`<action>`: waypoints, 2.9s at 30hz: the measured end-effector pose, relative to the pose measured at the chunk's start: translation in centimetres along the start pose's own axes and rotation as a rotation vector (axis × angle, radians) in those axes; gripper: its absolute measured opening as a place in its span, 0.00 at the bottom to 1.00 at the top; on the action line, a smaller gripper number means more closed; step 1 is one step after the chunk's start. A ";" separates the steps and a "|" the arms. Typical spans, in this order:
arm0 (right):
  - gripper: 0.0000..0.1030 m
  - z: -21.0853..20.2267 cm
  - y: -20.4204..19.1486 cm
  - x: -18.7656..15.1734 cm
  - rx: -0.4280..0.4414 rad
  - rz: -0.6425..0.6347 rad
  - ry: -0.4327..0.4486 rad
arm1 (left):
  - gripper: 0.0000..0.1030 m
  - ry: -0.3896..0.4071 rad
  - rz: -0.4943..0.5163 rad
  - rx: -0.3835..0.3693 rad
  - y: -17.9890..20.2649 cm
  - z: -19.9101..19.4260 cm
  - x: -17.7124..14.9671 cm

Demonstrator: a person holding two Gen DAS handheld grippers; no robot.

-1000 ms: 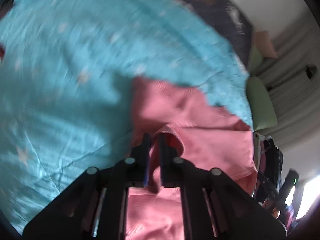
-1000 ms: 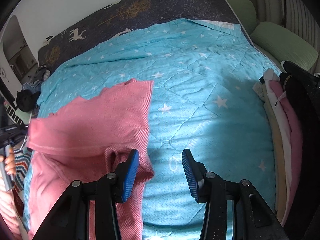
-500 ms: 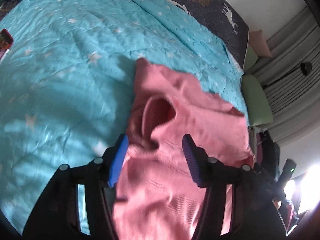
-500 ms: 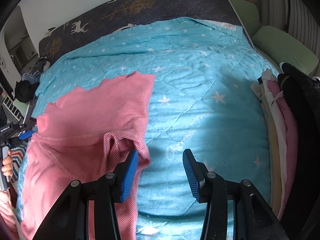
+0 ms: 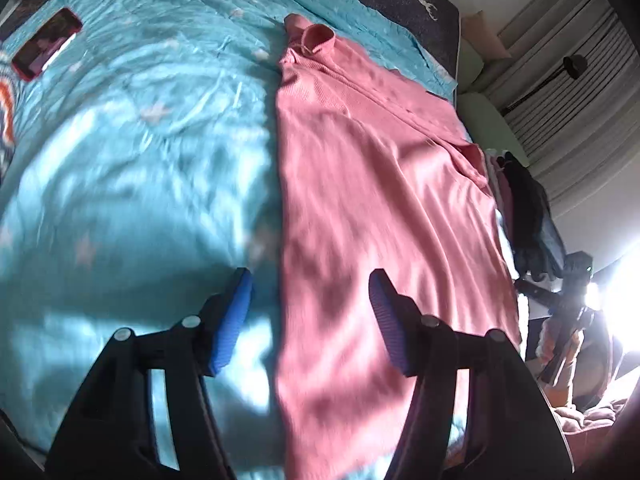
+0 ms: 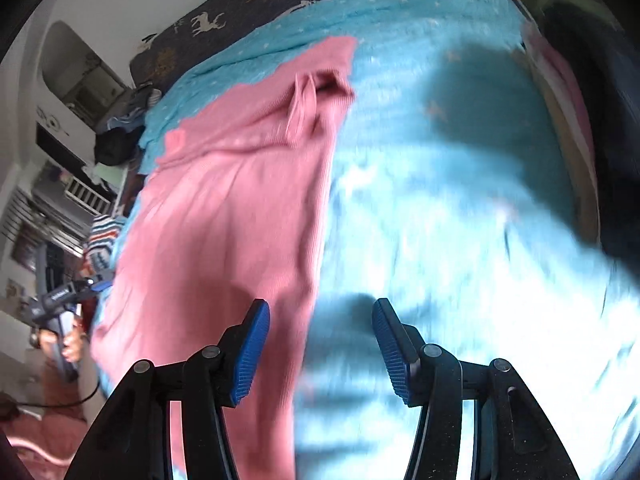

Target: Fold small clothes

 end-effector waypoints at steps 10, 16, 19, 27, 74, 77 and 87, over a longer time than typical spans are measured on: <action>0.53 -3.5 -0.4 -8.0 0.233 0.146 0.029 | 0.60 -0.006 0.026 -0.092 0.5 -2.6 -6.4; 0.38 -1.0 -0.3 -6.6 0.372 0.243 0.046 | 0.60 0.047 -0.029 -0.157 -0.5 -3.1 -6.7; 0.26 -0.4 0.0 -6.3 0.360 0.282 0.039 | 0.60 0.080 -0.012 -0.184 -0.9 -3.5 -7.5; 0.22 -0.2 0.3 -6.8 0.350 0.290 0.050 | 0.81 0.038 0.011 -0.296 -0.1 -2.8 -7.0; 0.05 -4.2 -1.7 -10.1 0.146 0.126 0.055 | 0.06 -0.007 0.130 -0.037 3.1 -4.4 -10.0; 0.03 -5.1 -2.1 -9.5 0.201 0.138 0.095 | 0.06 0.059 0.153 -0.069 4.5 -6.7 -9.3; 0.03 -10.6 -1.4 -5.3 0.443 0.194 0.289 | 0.05 0.223 0.198 -0.158 8.1 -11.6 -3.1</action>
Point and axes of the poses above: each gripper's, at about its wrist camera, not at the fingertips, and z roughly the way its jaws point, y to its right, x to its top, the point moved 4 cm from there along z, roughly the way its jaws point, and after that the axes turned 4 degrees about -z, right-handed, at the moved point
